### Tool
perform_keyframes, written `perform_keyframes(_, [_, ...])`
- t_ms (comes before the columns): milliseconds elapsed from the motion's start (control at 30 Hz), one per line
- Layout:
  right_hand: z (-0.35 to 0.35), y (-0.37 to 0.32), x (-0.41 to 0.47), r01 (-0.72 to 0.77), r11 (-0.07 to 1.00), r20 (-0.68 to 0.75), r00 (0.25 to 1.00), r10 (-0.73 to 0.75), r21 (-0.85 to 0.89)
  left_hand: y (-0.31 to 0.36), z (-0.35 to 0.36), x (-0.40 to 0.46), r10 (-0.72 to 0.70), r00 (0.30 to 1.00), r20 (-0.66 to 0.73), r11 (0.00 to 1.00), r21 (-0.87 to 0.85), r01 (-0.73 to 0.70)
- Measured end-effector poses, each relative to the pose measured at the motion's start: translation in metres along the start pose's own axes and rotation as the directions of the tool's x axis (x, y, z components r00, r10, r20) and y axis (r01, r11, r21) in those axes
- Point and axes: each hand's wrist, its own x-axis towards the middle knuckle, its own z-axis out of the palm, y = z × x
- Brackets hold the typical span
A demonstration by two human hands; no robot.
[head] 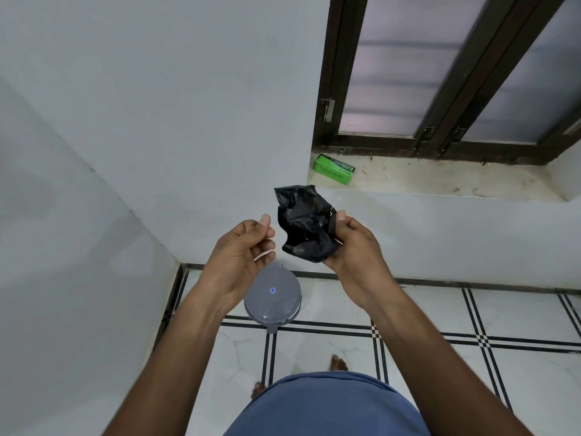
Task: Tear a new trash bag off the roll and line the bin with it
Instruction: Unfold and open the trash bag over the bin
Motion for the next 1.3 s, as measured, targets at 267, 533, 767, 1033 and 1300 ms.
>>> perform_keyframes(267, [-0.012,-0.019,0.006,0.103,0.978,0.078,0.993,-0.09,-0.184,-0.005,0.052,0.006,0.166,0.985,-0.047,0.944,0.298,-0.145])
perform_keyframes(533, [-0.044,-0.044,0.022,0.148,0.989,-0.188,0.972,-0.143,0.016,-0.004,0.049,0.019,0.293,0.938,-0.186,0.95,0.168,-0.264])
perform_keyframes(767, [-0.056,-0.061,0.029,-0.118,0.901,-0.037,0.989,0.146,0.417,0.008,0.058,0.015,0.059,0.998,0.026,0.947,-0.319,-0.048])
perform_keyframes(1033, [-0.068,-0.059,0.026,0.256,0.853,0.14,0.966,-0.215,-0.454,0.032,0.054,0.012,0.053,0.996,0.072,0.998,-0.024,-0.051])
perform_keyframes(1300, [-0.081,-0.059,0.04,0.217,0.794,-0.058,0.952,-0.302,-0.568,0.021,0.03,0.024,0.324,0.913,-0.249,0.561,0.828,0.026])
